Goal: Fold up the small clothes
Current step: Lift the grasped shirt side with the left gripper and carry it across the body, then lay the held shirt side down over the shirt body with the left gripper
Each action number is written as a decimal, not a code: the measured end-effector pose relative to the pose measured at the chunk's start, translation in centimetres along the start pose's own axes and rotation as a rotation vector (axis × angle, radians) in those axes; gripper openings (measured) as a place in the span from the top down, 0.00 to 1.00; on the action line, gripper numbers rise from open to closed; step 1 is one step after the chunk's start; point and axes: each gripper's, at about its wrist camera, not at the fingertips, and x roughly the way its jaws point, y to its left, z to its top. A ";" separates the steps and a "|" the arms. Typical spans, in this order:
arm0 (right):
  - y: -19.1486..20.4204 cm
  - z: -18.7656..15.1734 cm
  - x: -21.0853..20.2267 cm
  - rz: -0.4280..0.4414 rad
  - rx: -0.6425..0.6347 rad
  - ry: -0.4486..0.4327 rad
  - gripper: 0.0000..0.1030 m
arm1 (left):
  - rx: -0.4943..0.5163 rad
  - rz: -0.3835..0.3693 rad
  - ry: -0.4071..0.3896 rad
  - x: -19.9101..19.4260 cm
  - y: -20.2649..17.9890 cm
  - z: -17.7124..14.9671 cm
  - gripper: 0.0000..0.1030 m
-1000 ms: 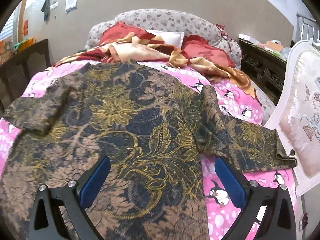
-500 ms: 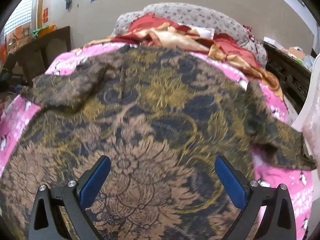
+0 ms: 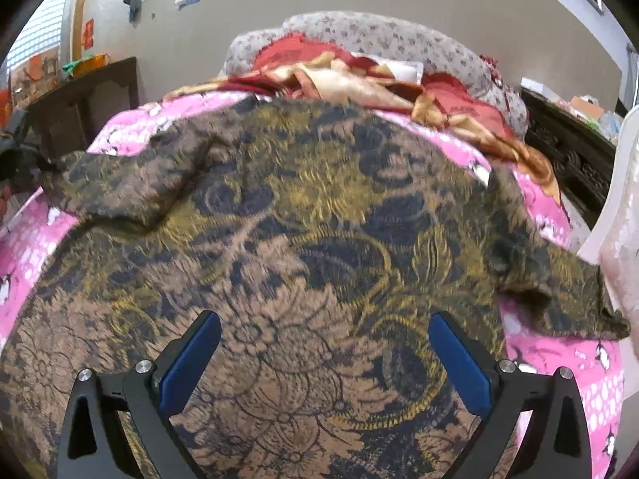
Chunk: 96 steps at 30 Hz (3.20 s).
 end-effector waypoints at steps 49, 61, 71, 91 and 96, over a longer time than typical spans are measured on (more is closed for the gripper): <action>1.2 -1.4 0.4 0.040 0.000 0.044 0.00 | -0.213 -0.092 0.054 1.1 1.6 -0.5 0.96; 0.7 -1.4 -0.2 0.037 0.021 0.028 0.00 | -0.149 0.145 -0.332 -13.4 3.3 5.9 0.97; -0.6 1.9 -2.4 0.031 0.017 -0.041 0.00 | 0.046 -0.168 -0.281 -11.8 -7.2 2.9 0.97; -2.6 8.0 4.1 0.390 0.068 -0.005 0.00 | 0.230 -0.321 0.161 6.5 -23.9 -15.9 0.80; 1.0 8.8 9.7 0.611 0.095 0.128 0.01 | 0.252 -0.242 0.128 3.8 -20.4 -16.9 0.80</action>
